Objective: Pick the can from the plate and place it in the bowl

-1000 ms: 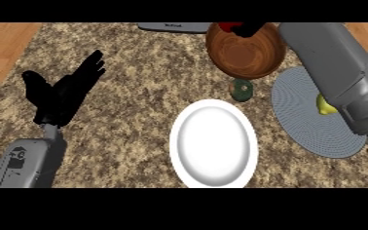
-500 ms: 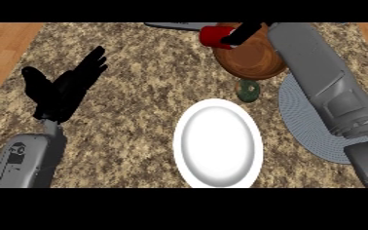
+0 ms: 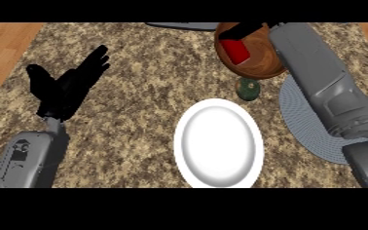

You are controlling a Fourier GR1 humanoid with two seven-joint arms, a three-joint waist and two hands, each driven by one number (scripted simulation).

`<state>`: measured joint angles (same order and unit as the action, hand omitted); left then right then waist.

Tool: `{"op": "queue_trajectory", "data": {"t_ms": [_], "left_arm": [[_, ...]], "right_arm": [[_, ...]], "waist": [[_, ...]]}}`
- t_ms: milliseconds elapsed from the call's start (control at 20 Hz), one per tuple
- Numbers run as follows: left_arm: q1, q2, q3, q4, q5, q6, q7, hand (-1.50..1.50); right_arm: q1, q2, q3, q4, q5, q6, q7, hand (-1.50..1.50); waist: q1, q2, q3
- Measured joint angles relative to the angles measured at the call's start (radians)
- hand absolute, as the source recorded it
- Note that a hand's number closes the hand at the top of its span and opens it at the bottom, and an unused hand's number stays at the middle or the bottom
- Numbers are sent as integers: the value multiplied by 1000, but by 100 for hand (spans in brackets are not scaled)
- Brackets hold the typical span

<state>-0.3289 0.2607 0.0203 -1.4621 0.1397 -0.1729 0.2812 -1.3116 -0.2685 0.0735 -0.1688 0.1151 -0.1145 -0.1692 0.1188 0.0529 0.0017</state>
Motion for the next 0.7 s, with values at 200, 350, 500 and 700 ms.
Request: {"op": "queue_trajectory", "data": {"t_ms": [200,350,500,700], "left_arm": [[11,5,5,3,2,-8,-8,0],[13,-4,5,6,-9,8,-15,0],[24,0,10,5,-13,10,-22,0],[38,1,20,9,-9,9,-24,0]], "right_arm": [[-7,-26,-29,17,-12,-66,-31,-150],[7,-69,-56,25,-27,-103,-68,-150],[18,-137,-75,35,-36,-95,-96,-150],[39,-225,-84,27,-37,-12,-174,-150]], "waist": [[-3,-3,0],[-12,-4,0],[-21,-8,0],[-41,-17,1]]}}
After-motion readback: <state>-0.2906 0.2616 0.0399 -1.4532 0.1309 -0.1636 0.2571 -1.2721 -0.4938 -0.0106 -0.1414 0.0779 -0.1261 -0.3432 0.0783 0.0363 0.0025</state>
